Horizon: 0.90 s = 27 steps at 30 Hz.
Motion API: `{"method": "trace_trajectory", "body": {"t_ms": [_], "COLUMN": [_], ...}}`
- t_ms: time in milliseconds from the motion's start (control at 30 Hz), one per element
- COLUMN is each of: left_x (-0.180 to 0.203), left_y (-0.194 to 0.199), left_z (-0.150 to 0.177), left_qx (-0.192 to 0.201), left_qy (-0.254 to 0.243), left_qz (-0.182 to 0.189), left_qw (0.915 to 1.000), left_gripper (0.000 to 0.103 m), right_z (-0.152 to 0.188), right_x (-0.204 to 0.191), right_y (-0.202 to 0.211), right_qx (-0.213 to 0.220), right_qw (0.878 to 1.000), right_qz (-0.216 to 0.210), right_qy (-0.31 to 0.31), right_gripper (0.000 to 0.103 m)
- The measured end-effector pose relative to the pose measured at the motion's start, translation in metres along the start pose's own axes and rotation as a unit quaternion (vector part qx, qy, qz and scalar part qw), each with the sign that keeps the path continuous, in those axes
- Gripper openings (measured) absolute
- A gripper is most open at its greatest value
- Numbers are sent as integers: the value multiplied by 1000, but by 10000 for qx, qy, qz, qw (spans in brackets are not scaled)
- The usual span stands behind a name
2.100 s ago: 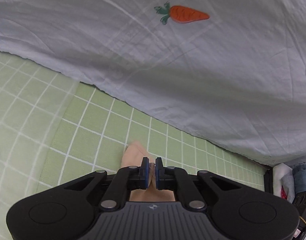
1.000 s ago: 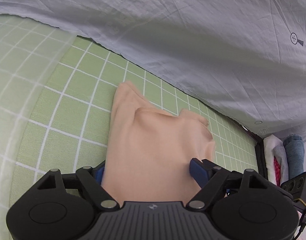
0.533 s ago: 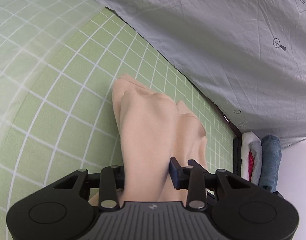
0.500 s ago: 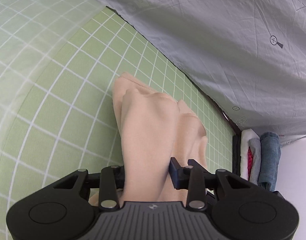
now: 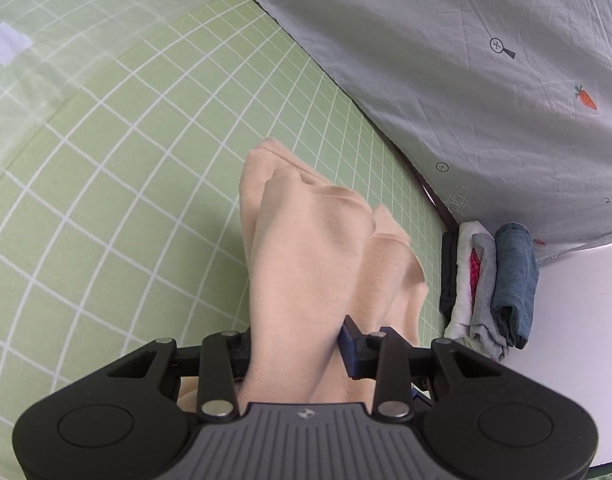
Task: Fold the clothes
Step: 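Grasp the folded beige bundle with both grippers and lift it, then carry the beige bundle with both grippers onto the folded clothes stack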
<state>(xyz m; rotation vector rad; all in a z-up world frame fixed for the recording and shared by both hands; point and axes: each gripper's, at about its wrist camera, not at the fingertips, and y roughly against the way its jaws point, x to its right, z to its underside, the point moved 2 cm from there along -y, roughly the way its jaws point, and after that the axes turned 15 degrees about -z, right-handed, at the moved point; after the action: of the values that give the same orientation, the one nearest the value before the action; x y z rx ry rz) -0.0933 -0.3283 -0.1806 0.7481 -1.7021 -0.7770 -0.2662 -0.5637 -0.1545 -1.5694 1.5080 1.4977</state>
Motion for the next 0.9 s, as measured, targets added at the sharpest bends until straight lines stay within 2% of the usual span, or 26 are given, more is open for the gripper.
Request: {"method": "trace_trajectory", "body": {"t_ms": [133,267,433,667,900], "left_x": [1,0,5,34,88], "left_y": [-5,-4,-10,-27,-52], "left_z": [24,28,27,31,41], "left_qx": [-272,-410,-702,-1116,-1227], "left_qy": [-96,-272,-511,-1003,-1413], "left_qz": [74,151,253,380,450], "left_qw": [9996,9987,9959,9880,9813], "left_gripper": [37,37,37,37,37], "right_z": [21,34,48,57,38], "right_x": [7,5,-5,4,30], "right_y": [29,43,57,91,129], "right_qx": [113,330,503,999,1420], "right_qw": [9995,9986,9965,9889,9823], "right_qz": [199,260,591,875,919], "right_qy": [-223,-318,-300,-669,-798], "right_gripper": [29,29,29,29,29]}}
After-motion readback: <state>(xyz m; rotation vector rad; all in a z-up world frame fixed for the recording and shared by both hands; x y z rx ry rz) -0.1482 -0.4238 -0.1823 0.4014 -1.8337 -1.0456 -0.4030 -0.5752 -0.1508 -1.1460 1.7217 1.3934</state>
